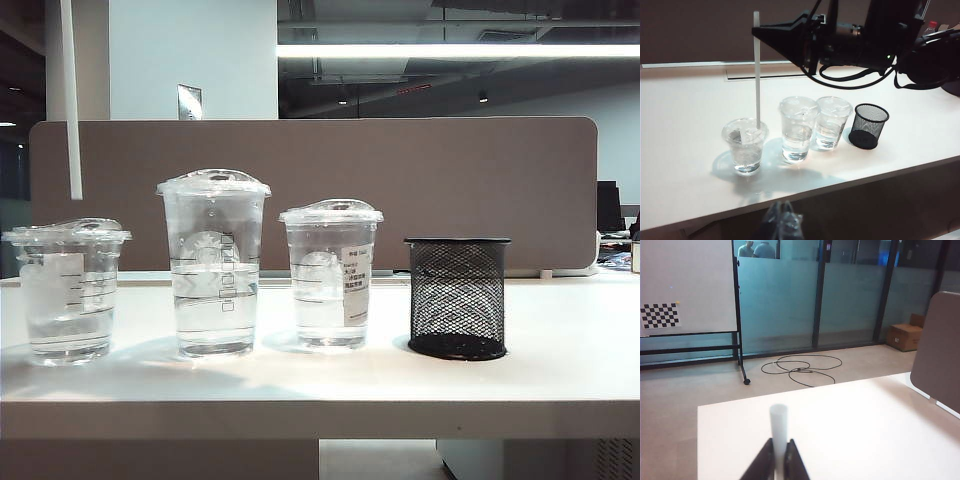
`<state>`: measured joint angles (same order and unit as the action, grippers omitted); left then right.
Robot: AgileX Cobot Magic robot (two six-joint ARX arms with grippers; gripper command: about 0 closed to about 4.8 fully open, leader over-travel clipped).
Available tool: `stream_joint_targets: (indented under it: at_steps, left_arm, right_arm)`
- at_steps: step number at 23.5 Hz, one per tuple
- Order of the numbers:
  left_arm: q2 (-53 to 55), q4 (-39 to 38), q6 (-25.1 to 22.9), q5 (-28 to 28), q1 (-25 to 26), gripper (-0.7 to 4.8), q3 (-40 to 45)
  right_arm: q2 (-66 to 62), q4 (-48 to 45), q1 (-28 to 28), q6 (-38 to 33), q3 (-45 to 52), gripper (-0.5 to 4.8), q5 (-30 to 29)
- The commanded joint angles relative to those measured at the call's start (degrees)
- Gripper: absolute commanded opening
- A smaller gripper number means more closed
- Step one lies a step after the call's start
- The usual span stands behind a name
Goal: Pick up the straw and insert it into the small coffee cup.
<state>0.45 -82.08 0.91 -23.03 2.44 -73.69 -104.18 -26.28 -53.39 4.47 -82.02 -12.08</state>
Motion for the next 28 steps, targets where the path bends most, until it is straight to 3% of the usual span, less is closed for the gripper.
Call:
stream_joint_targets:
  at_steps: [1,12,15,16,18,20,22,23,24,26,27,28]
  left_arm:
    - [0.1,-0.1,-0.3,-0.1,0.0,-0.05,-0.1]
    - [0.1,-0.1,-0.3,-0.1,0.0,-0.05,-0.1]
    - [0.1,-0.1,-0.3,-0.1,0.0,-0.05,-0.1]
    - [0.1,-0.1,-0.3,-0.1,0.0,-0.05,-0.1]
    - [0.1,-0.1,-0.3,-0.1,0.0,-0.05,-0.1]
    - [0.1,-0.1,-0.3,-0.1,0.0,-0.05,-0.1]
    - [0.1,-0.1,-0.3,-0.1,0.0,-0.05,-0.1]
    - [0.1,-0.1,-0.3,-0.1,0.0,-0.05,-0.1]
    - [0.1,-0.1,-0.3,-0.1,0.0,-0.05,-0.1]
    - [0.1,-0.1,-0.2,-0.2,0.0,-0.05,-0.1]
    - [0.1,-0.1,-0.2,-0.2,0.0,-0.05,-0.1]
    - [0.1,-0.1,-0.2,-0.1,0.0,-0.05,-0.1]
  right_arm:
    - [-0.5,-0.9,0.2,-0.2,-0.3,0.40,-0.1]
    - [-2.1,-0.5,1.7,-0.2,-0.3,0.41,-0.1]
    - [-2.2,-0.5,2.0,-0.2,-0.3,0.90,-0.1]
    - [-2.2,-0.6,2.0,-0.2,-0.3,1.54,-0.1]
    - [-2.2,-0.6,2.0,-0.2,-0.3,2.20,-0.1]
    - [-2.2,-0.8,2.0,-0.2,-0.3,2.55,-0.1]
    - [-1.4,-0.9,2.0,-0.1,-0.3,2.52,0.0]
    - [-0.7,-0.7,2.1,0.1,-0.3,2.44,0.3]
    - [0.3,-0.4,2.3,0.1,-0.3,2.05,0.8]
    - [2.8,0.9,2.5,0.1,-0.3,0.41,2.0]
    - [4.3,1.7,2.9,0.2,-0.3,-0.16,2.1]
    - [6.2,2.8,3.3,0.4,-0.3,-0.02,2.1]
